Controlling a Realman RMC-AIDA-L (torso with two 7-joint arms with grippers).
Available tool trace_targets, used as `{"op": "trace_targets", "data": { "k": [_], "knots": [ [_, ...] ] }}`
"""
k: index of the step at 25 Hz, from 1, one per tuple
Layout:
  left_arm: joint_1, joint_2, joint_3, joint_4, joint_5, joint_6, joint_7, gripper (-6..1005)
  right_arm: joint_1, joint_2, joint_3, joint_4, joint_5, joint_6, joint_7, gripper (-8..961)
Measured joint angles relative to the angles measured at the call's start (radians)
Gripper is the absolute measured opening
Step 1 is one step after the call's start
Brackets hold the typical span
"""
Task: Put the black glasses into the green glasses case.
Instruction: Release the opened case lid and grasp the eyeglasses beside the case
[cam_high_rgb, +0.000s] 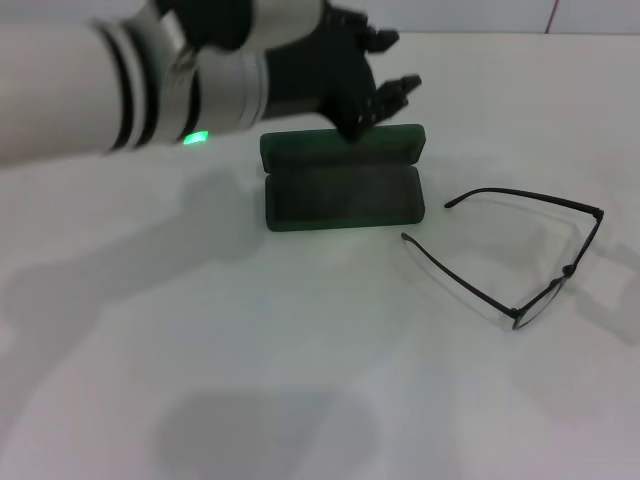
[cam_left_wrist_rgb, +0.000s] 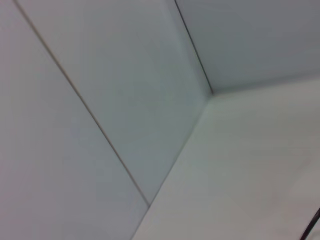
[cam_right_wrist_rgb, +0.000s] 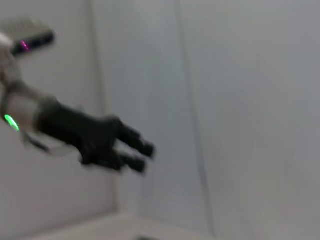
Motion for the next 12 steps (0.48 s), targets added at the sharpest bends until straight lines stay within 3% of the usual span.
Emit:
{"op": "trace_targets", "data": {
  "k": [6, 9, 12],
  "knots": [
    [0.145, 0.000, 0.043, 0.028, -0.129, -0.023, 0.035, 392, 0.028, -0.079, 0.007, -0.182, -0.137, -0.067, 0.261, 630],
    [0.192, 0.000, 0.047, 0.023, -0.170, -0.030, 0.042, 392, 0.049, -0.096, 0.029, -0.324, -0.285, -0.016, 0.443, 621],
    [0.222, 0.000, 0.050, 0.015, -0.197, -0.030, 0.057, 392, 0.068, -0.090, 0.204, -0.402, -0.493, -0.009, 0.638, 612]
  ]
}}
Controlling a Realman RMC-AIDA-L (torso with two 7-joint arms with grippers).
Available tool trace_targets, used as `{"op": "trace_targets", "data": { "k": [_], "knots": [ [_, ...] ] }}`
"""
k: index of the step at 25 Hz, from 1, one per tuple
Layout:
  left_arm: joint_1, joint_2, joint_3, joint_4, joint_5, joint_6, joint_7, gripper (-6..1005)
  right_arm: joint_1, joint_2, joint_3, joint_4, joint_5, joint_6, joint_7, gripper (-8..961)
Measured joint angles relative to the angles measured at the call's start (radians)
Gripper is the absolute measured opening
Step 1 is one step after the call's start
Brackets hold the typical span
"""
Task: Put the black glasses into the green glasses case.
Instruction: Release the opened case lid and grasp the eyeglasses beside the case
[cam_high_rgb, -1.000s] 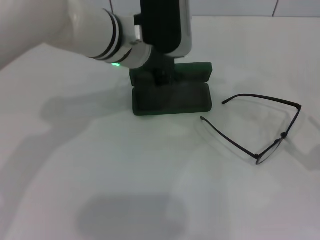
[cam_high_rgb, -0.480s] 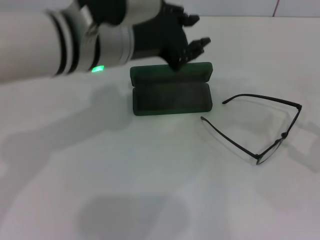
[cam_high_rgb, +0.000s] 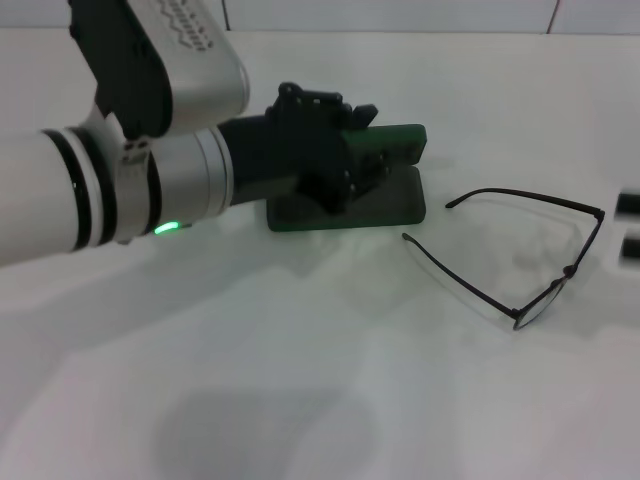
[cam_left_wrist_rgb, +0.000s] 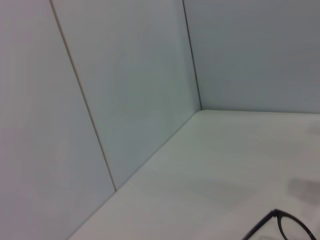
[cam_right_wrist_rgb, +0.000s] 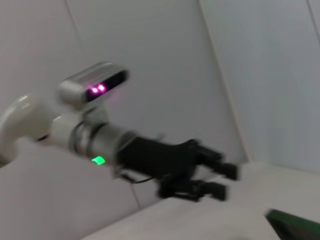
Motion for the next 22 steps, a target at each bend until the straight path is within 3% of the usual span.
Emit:
{"op": "trace_targets", "data": {
  "k": [2, 5, 6, 8, 12, 18, 22],
  "knots": [
    [0.004, 0.000, 0.006, -0.018, -0.012, -0.001, 0.013, 391, -0.028, 0.031, 0.165, 0.012, -0.058, -0.057, 0.034, 605],
    [0.006, 0.000, 0.000, -0.052, -0.032, -0.002, 0.033, 391, -0.100, 0.108, 0.387, -0.047, -0.158, -0.107, 0.022, 596],
    [0.007, 0.000, -0.008, -0.061, -0.041, -0.002, 0.036, 391, -0.119, 0.135, 0.459, -0.145, -0.264, -0.100, 0.061, 593],
    [0.011, 0.000, -0.038, -0.079, -0.086, 0.002, 0.046, 391, -0.119, 0.149, 0.500, -0.262, -0.395, -0.101, 0.128, 587],
    [0.018, 0.003, -0.086, -0.135, -0.248, 0.026, 0.128, 390, -0.053, 0.140, 0.527, -0.450, -0.678, -0.131, 0.218, 579],
    [0.041, 0.002, -0.105, -0.289, -0.567, 0.086, 0.339, 390, 0.136, 0.105, 0.544, -0.530, -0.967, -0.241, 0.281, 575],
    [0.043, 0.002, -0.105, -0.396, -0.704, 0.148, 0.435, 390, 0.231, 0.117, 0.512, -0.590, -1.159, -0.242, 0.254, 573]
  ]
}}
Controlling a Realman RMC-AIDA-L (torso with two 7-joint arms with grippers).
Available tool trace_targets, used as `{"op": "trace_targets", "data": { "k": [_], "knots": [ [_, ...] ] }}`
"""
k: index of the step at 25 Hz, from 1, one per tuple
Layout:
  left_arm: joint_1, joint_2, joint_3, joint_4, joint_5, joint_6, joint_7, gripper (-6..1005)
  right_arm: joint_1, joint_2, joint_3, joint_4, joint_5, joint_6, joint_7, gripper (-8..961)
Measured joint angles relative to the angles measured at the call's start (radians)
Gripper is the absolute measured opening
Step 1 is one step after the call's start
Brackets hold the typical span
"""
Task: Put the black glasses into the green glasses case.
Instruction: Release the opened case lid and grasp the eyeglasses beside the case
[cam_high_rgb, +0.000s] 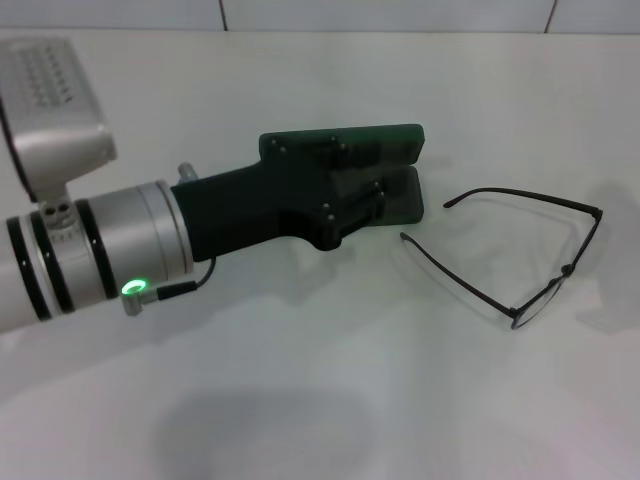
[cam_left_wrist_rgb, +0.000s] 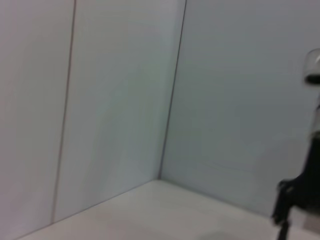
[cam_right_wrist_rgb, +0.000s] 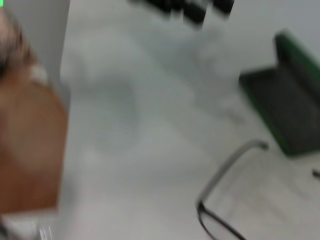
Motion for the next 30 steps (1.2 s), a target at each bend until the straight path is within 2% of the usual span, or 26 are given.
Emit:
{"op": "trace_targets", "data": {
  "k": [5, 10, 14, 17, 20, 25, 30],
  "knots": [
    [0.002, 0.000, -0.040, -0.157, -0.152, 0.109, 0.124, 389, 0.123, 0.041, -0.068, -0.010, -0.173, 0.014, -0.062, 571],
    [-0.033, 0.000, -0.085, -0.396, -0.273, 0.262, 0.281, 389, 0.228, 0.066, -0.252, -0.010, -0.264, 0.059, -0.081, 568],
    [-0.049, -0.004, -0.085, -0.607, -0.378, 0.386, 0.505, 388, 0.254, 0.123, -0.331, -0.006, -0.376, 0.132, -0.148, 566],
    [-0.054, -0.006, -0.082, -0.662, -0.397, 0.401, 0.556, 388, 0.262, 0.167, -0.366, 0.006, -0.434, 0.167, -0.202, 564],
    [-0.067, -0.007, -0.072, -0.739, -0.435, 0.427, 0.607, 388, 0.267, 0.200, -0.430, 0.006, -0.469, 0.185, -0.221, 563],
    [-0.096, -0.007, -0.066, -0.833, -0.472, 0.474, 0.664, 387, 0.273, 0.214, -0.519, 0.001, -0.472, 0.214, -0.224, 560],
    [-0.132, -0.006, -0.066, -0.880, -0.480, 0.484, 0.670, 387, 0.272, 0.218, -0.576, 0.003, -0.471, 0.261, -0.221, 557]
  ]
}}
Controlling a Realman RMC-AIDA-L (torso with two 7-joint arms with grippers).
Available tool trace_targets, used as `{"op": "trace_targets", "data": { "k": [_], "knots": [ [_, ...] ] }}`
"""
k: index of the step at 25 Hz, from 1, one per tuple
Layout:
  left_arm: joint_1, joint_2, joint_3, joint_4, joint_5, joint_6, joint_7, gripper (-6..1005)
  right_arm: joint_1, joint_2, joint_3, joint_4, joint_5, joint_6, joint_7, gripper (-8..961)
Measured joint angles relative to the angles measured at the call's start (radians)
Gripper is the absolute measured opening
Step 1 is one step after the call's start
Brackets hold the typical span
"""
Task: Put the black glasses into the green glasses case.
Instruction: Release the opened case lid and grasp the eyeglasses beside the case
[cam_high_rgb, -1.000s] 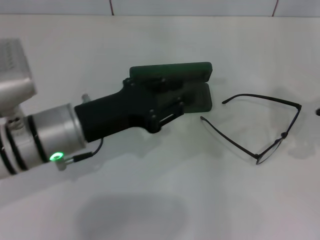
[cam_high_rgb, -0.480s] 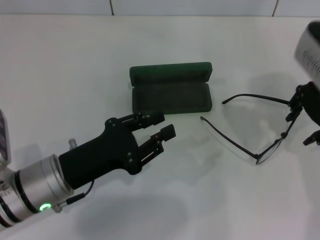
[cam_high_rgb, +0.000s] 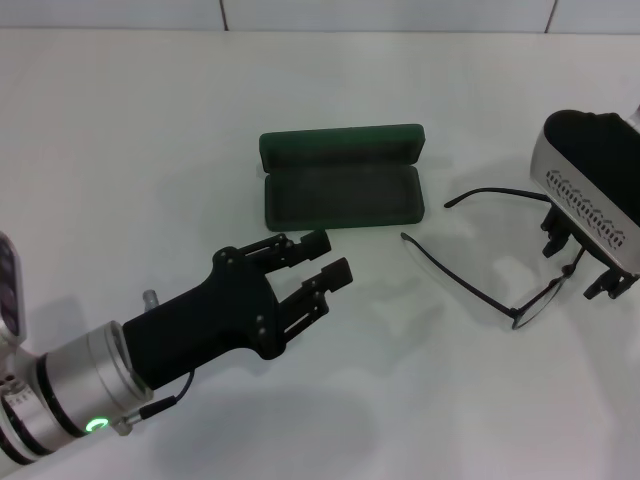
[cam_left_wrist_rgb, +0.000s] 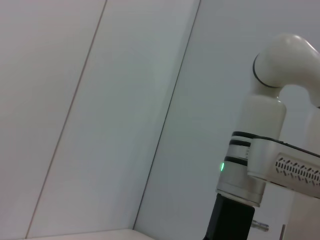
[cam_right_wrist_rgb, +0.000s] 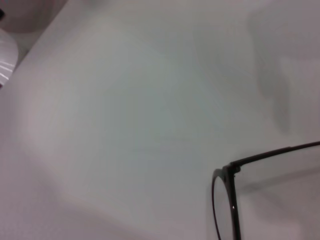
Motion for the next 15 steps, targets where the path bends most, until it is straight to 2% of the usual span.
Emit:
{"op": "trace_targets", "data": {
  "k": [7, 12, 15],
  "knots": [
    [-0.028, 0.001, -0.006, -0.023, -0.004, 0.001, 0.005, 386, 0.008, 0.000, -0.006, 0.035, 0.003, 0.032, -0.004, 553],
    [-0.031, 0.000, -0.007, -0.032, -0.013, -0.001, 0.006, 386, 0.018, 0.002, -0.046, 0.093, 0.002, 0.061, -0.006, 550],
    [-0.034, 0.000, -0.007, -0.046, -0.029, 0.003, 0.006, 386, 0.022, 0.004, -0.064, 0.110, 0.001, 0.073, -0.006, 491]
  ]
}}
